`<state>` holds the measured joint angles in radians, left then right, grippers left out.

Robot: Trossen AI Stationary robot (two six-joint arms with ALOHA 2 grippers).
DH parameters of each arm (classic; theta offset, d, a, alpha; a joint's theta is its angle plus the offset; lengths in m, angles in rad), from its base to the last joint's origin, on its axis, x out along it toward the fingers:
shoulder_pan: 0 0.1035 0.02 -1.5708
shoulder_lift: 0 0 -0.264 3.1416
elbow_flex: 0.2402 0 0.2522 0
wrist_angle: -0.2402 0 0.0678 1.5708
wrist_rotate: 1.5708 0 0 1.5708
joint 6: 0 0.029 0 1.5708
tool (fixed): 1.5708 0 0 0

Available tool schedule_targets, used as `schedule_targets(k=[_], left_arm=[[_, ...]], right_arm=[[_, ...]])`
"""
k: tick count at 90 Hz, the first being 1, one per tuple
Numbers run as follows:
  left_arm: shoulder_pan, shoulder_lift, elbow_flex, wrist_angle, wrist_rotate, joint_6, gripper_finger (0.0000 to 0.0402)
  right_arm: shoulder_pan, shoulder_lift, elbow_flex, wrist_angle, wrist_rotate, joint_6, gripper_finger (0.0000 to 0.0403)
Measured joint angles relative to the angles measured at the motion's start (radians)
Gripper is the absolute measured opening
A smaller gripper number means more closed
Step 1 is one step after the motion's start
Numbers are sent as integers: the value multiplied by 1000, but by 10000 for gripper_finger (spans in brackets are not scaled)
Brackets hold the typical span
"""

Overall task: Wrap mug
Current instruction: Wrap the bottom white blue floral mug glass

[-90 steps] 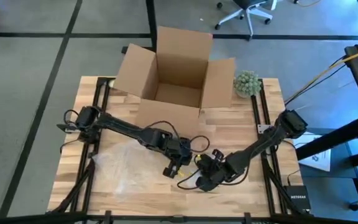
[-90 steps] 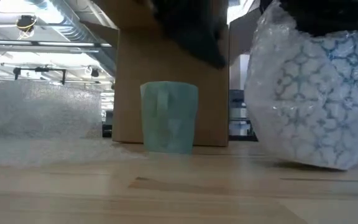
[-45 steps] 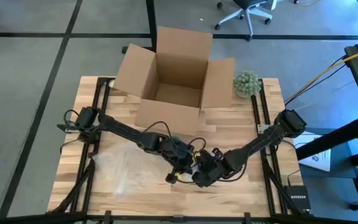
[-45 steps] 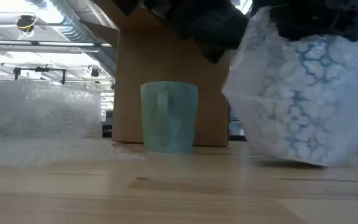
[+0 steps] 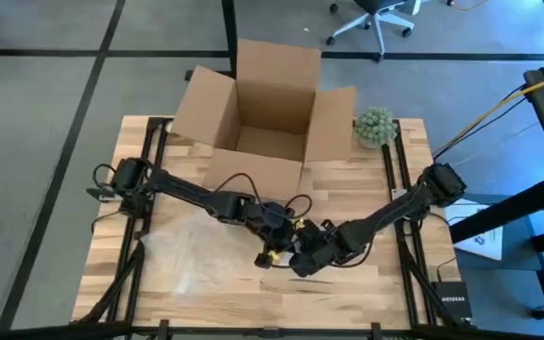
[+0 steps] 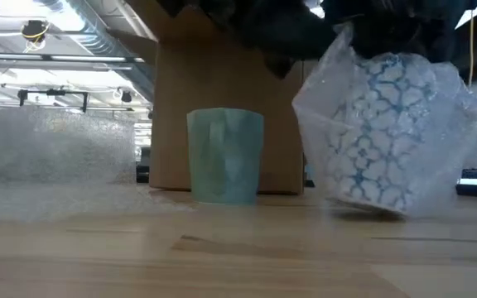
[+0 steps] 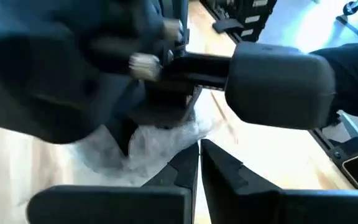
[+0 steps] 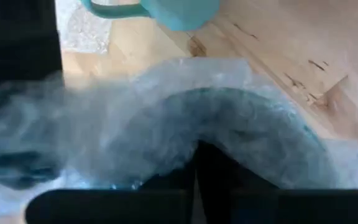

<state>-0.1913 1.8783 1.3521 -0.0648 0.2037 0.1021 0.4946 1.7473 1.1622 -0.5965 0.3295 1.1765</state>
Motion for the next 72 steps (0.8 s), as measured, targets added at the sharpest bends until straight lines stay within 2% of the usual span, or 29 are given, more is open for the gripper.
schedule_targets(k=[10,26,47,72], left_arm=[[0,-7,0,24,-32,29,0],[-2,29,1,66,-26,36,0],[-2,78,-28,94,-33,42,0],[-6,69,-34,92,-37,45,0]], right_arm=[[0,-1,0,2,3,-8,0],[1,-2,0,-1,18,-18,0],[2,-2,0,51,18,-117,0],[2,-2,73,-81,-75,-159,0]])
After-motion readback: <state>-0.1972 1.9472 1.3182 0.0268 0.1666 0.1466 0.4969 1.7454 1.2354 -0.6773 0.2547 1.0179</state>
